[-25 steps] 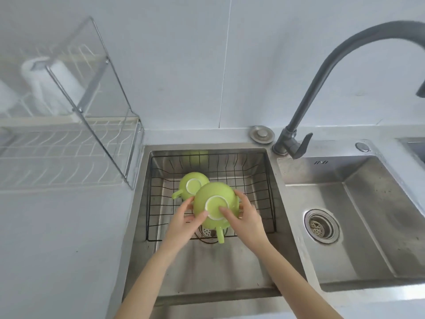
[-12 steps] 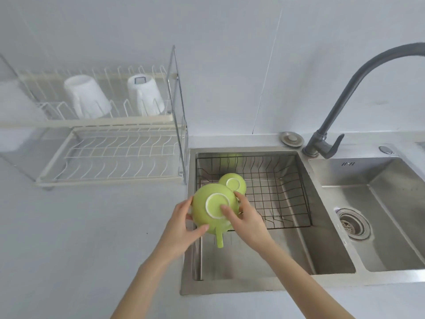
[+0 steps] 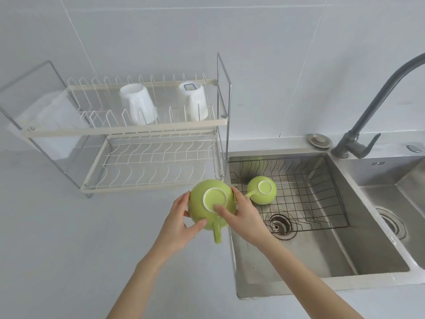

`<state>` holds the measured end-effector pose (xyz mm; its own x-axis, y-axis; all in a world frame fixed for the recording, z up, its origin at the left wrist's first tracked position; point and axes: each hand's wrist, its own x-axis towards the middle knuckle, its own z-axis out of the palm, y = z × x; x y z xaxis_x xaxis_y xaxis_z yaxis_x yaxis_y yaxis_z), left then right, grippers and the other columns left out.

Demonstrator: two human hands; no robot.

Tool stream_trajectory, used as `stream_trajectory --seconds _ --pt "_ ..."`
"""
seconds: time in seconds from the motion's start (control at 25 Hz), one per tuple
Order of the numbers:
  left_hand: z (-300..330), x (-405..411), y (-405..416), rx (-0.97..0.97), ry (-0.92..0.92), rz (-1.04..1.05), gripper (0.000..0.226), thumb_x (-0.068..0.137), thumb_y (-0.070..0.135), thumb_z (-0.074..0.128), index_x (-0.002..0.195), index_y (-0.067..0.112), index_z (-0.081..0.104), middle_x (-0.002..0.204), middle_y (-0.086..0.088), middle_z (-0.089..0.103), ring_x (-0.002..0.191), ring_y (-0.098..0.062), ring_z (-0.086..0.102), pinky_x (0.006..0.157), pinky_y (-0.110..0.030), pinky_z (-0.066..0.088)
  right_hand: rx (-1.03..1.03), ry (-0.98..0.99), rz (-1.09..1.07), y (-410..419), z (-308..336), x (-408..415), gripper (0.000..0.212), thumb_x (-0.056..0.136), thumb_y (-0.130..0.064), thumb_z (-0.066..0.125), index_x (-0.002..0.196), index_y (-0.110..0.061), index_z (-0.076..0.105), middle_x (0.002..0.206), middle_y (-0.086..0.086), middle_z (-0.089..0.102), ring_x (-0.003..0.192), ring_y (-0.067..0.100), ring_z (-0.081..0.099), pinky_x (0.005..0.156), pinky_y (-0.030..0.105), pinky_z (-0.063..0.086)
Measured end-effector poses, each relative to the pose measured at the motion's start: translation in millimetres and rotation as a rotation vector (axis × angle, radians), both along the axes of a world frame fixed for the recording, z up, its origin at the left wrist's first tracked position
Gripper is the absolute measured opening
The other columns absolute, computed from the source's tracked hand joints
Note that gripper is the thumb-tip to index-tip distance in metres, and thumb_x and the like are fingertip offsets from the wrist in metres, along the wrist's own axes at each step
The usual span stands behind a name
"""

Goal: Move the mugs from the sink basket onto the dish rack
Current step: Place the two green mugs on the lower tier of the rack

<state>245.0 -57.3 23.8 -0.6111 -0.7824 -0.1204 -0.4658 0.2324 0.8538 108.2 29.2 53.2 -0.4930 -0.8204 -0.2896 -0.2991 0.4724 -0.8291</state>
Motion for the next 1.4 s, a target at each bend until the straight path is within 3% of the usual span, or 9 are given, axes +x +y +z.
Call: stream_trajectory --seconds 0.12,0.32,0.4,0.52,0.84,1.0,1.28,1.4 --pt "2 13 -19 0.003 0.002 -0.008 0.074 0.079 0.015 0.068 0.141 0.018 0.026 0.127 0.015 0.031 0.09 -0.009 0.053 0.058 -0.007 0.043 0.006 0.011 0.019 -18 0 15 0.084 0.081 -0.037 0.066 0.147 -0.019 0.017 0.14 0.008 0.036 0.128 0.02 0.04 0.097 0.022 0.031" --pt "10 15 -58 -0.018 0.003 -0.024 0.071 0.08 0.018 0.068 0.139 0.018 0.029 0.127 0.014 0.032 0.086 -0.006 0.054 0.065 -0.013 0.04 0.017 0.067 0.005 -57 4 20 0.094 0.078 -0.034 0.07 0.148 -0.017 0.01 0.147 0.01 0.03 0.136 0.024 0.032 0.109 0.032 0.029" --pt "17 10 -76 -0.016 -0.006 -0.045 0.073 0.081 0.018 0.067 0.141 0.02 0.026 0.126 0.014 0.032 0.092 -0.012 0.055 0.066 -0.011 0.04 0.024 0.088 -0.02 -76 5 16 0.093 0.078 -0.037 0.069 0.148 -0.017 0.012 0.146 0.01 0.033 0.136 0.028 0.032 0.111 0.037 0.029" --pt "23 0 -106 0.01 -0.001 -0.065 0.075 0.08 0.017 0.068 0.142 0.024 0.026 0.136 0.009 0.037 0.096 -0.019 0.055 0.079 -0.02 0.04 0.04 0.078 -0.046 -101 6 7 0.087 0.079 -0.04 0.067 0.146 -0.015 0.019 0.142 0.01 0.042 0.133 0.031 0.035 0.11 0.04 0.033" --pt "9 -37 -161 0.098 -0.065 -0.095 0.074 0.081 0.017 0.067 0.142 0.027 0.027 0.145 0.004 0.039 0.096 -0.02 0.058 0.084 -0.025 0.038 0.14 0.054 -0.077 -156 -2 -22 0.082 0.082 -0.04 0.065 0.145 -0.013 0.021 0.14 0.01 0.046 0.133 0.031 0.037 0.108 0.038 0.035" --pt "-3 -51 -176 0.155 -0.076 -0.111 0.073 0.081 0.019 0.067 0.142 0.026 0.028 0.146 0.003 0.039 0.108 -0.024 0.059 0.091 -0.026 0.038 0.17 0.067 -0.105 -168 -10 -34 0.071 0.082 -0.04 0.064 0.139 -0.011 0.031 0.135 0.012 0.05 0.131 0.031 0.039 0.103 0.038 0.036" --pt "-15 -63 -183 0.118 -0.132 -0.136 0.07 0.084 0.024 0.062 0.143 0.021 0.026 0.142 0.0 0.042 0.101 -0.017 0.048 0.089 -0.026 0.035 0.172 0.107 -0.1 -177 -22 -39 0.079 0.086 -0.039 0.059 0.146 -0.01 0.017 0.148 0.013 0.035 0.138 0.031 0.028 0.111 0.041 0.028" --pt "-18 -63 -180 0.098 -0.149 -0.131 0.068 0.085 0.025 0.06 0.144 0.021 0.025 0.14 -0.004 0.043 0.106 -0.022 0.049 0.093 -0.03 0.036 0.157 0.133 -0.121 -176 -26 -36 0.076 0.087 -0.037 0.058 0.146 -0.009 0.019 0.15 0.015 0.023 0.14 0.031 0.023 0.114 0.041 0.025"
